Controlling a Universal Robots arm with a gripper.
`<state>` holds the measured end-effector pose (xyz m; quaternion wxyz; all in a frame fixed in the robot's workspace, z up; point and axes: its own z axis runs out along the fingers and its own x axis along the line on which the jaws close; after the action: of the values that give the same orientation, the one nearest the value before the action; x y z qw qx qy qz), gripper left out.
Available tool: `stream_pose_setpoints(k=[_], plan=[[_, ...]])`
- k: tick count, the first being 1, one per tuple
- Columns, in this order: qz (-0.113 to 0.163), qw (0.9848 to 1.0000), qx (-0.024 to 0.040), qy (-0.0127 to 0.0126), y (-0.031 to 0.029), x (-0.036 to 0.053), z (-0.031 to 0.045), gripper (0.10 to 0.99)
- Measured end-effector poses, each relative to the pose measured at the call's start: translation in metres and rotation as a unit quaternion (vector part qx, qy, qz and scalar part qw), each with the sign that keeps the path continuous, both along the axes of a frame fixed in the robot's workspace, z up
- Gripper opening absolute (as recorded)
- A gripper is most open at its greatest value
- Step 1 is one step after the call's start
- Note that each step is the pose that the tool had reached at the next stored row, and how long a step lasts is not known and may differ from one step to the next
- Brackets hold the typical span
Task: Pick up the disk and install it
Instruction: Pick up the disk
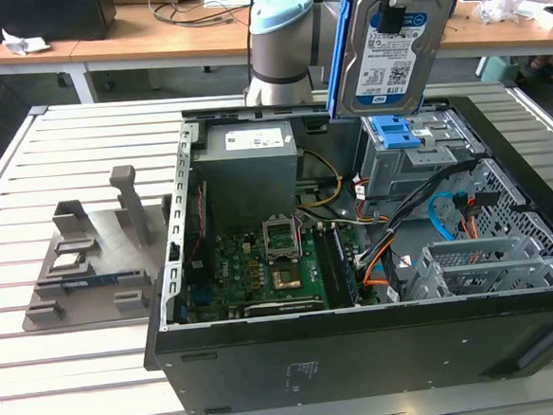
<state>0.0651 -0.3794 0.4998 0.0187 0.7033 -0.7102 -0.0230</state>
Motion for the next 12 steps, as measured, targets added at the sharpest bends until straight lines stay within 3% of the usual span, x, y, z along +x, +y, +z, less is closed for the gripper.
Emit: stream_pose_setpoints(k=[12], plan=[[0.0,1.0,-0.0002,0.0,-0.0316,0.0,-0.0012,0.361]])
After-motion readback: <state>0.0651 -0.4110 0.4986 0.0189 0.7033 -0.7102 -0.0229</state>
